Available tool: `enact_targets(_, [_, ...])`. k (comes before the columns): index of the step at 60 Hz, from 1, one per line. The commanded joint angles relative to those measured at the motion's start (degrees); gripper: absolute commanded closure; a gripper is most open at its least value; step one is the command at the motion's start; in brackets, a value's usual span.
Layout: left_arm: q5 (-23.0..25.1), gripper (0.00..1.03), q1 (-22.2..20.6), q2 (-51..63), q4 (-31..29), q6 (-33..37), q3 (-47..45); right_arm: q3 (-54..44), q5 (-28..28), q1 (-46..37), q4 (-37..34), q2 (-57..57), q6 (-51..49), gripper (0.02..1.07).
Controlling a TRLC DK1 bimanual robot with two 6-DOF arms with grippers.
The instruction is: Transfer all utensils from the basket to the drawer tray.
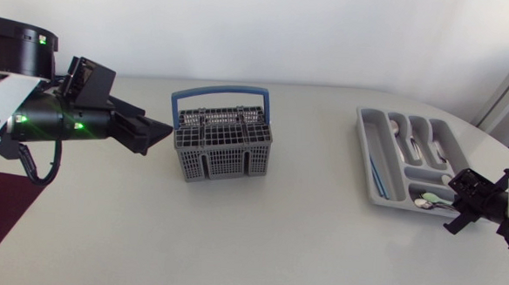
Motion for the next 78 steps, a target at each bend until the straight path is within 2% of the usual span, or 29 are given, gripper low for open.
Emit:
enact_targets(1, [-0.3,0.05,1.2,-0.5,0.8,1.7,-1.6,-2.6,0.7,0.4,0.6,-1.2,-2.1,0.56])
enact_targets(10, [-0.5,0.05,2.6,-0.1,0.8,2.1,-1.5,-4.3,1.2,0.4,-0.3,-7.4,-1.7,0.22])
enact_targets(13, [-0.5,0.05,2.9,0.1,0.8,2.1,-1.5,-4.7,1.3,0.7,-1.9,-10.3,-1.6,0.17])
enact_targets(23, [-1.3,0.05,4.2,1.0,0.8,2.1,-1.8,-3.6,1.2,2.8,-11.0,-19.6,1.3,0.16])
enact_targets(29, [-2.8,0.05,4.3,2.5,1.2,2.1,-1.7,-1.7,1.3,7.0,-17.6,-24.9,8.2,0.14])
enact_targets(36, [-3.9,0.05,4.3,5.2,1.6,1.7,-1.5,0.7,2.5,15.3,-23.9,-27.4,18.4,0.14])
enact_targets(42, [-5.0,0.05,4.3,8.2,2.2,1.5,-1.5,1.9,4.1,23.4,-26.3,-27.6,26.6,0.14])
enact_targets(56, [-6.3,0.05,5.3,14.9,3.1,0.9,0.9,9.6,6.0,41.9,-28.1,-19.4,45.9,0.14])
enact_targets(70, [-6.3,0.05,5.2,18.0,4.2,0.3,2.5,18.4,6.0,50.4,-27.4,-5.6,53.2,0.15])
enact_targets(78, [-6.2,0.09,5.7,21.1,5.4,-0.6,3.9,23.9,4.9,52.5,-27.3,0.6,56.2,0.35])
